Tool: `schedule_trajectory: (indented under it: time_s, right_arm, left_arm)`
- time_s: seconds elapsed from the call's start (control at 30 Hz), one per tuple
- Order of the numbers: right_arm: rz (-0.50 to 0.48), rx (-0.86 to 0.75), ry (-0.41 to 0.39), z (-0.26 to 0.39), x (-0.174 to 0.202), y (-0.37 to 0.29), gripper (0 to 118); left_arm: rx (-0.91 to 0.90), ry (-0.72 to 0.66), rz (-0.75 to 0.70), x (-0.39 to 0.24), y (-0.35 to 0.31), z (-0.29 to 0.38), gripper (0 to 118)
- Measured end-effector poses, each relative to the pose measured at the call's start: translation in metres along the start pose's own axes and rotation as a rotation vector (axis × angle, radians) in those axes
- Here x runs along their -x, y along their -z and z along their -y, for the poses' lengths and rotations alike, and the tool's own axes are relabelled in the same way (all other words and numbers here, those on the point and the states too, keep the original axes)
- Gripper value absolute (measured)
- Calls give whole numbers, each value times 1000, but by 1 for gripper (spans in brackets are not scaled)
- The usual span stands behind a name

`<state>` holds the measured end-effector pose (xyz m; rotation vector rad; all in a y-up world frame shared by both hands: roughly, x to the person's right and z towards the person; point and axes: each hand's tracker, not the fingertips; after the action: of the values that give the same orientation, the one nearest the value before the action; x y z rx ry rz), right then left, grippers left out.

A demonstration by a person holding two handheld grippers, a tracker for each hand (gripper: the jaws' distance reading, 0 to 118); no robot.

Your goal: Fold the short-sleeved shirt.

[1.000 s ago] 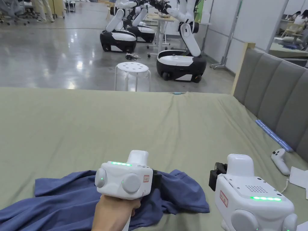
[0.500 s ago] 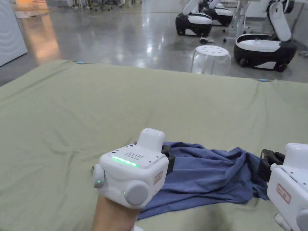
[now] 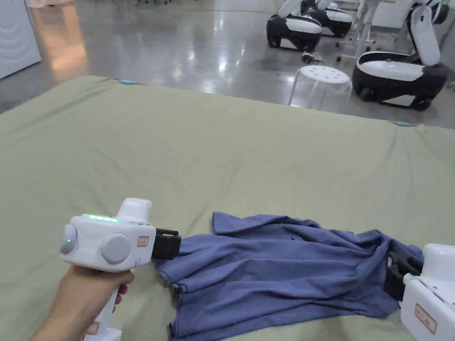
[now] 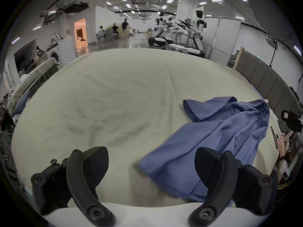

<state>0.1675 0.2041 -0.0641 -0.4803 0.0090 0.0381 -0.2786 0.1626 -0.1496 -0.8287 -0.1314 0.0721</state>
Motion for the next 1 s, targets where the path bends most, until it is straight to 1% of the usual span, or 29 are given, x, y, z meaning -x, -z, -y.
schedule_trajectory:
  time_s: [0.03, 0.1, 0.2, 0.23, 0.27, 0.3, 0.33, 0.37, 0.4, 0.43, 0.47, 0.5, 0.53, 0.57, 0.6, 0.63, 0.67, 0.77, 0.8, 0.83, 0.87, 0.9, 0.93, 0.97, 1.0]
  right_arm:
    - [7, 4, 2, 0, -3, 0, 4]
    - [33, 10, 6, -1, -15, 0, 4]
    - [80, 26, 18, -1, -45, 1, 5]
    - [101, 29, 20, -1, -55, 0, 5]
    - [133, 32, 27, -2, -67, -1, 5]
    - [161, 35, 36, -1, -79, -3, 6]
    - [175, 47, 43, -1, -91, -1, 6]
    - [198, 71, 51, -2, -105, 4, 6]
    - [214, 103, 57, -2, -118, 13, 7]
    - [226, 126, 58, -1, -128, 20, 7]
    - [244, 150, 50, 0, -139, 31, 9]
    - [243, 191, 38, 2, -148, 45, 12]
    - [221, 226, 50, 4, -156, 58, 18]
    - [199, 254, 66, 4, -162, 67, 35]
    - [171, 288, 98, 7, -170, 78, 56]
    - [147, 322, 137, 11, -178, 90, 86]
    - [140, 348, 159, 16, -185, 100, 106]
    - [152, 370, 140, 30, -196, 116, 102]
    - [134, 411, 138, 35, -198, 122, 98]
    - [100, 441, 165, 42, -202, 128, 82]
    - [63, 451, 189, 45, -204, 128, 35]
    - [26, 451, 214, 45, -205, 125, 4]
    - [55, 424, 191, 42, -204, 119, 5]
    - [60, 384, 187, 35, -199, 111, 4]
    - [30, 370, 220, 27, -200, 105, 4]
  left_arm:
    - [11, 1, 17, -4, 6, -2, 105]
    - [74, 44, -37, -15, 25, -1, 105]
    - [189, 137, -175, -28, 47, 14, 93]
    - [141, 102, -120, -27, 42, 19, 76]
    - [104, 68, -136, -30, 36, 19, 40]
    - [88, 77, -109, -36, 24, 19, 8]
    - [39, 124, -157, -43, 13, 19, 8]
    - [15, 181, -162, -47, 4, 19, 8]
    - [-8, 192, -208, -49, -1, 16, 8]
    - [-13, 170, -148, -49, -8, 14, 8]
    - [-6, 156, -139, -49, -16, 11, 8]
    - [-39, 121, -109, -50, -26, 8, 8]
    - [-52, 98, -92, -48, -28, 1, 8]
    - [-71, 98, -102, -51, -36, -2, 8]
    - [-80, 106, -90, -54, -44, -6, 8]
    - [-87, 116, -97, -57, -49, -8, 8]
    - [-88, 120, -96, -54, -41, -12, 8]
    - [-97, 102, -90, -53, -39, -15, 8]
    - [-110, 84, -87, -48, -30, -15, 8]
    - [-121, 65, -84, -45, -27, -15, 8]
    - [-116, 66, -91, -44, -24, -16, 8]
    - [-112, 63, -94, -41, -20, -16, 8]
    - [-97, 47, -81, -40, -14, -17, 8]
    - [-85, 17, -46, -37, -13, -19, 7]
    - [-102, -25, -46, -33, -13, -22, 7]
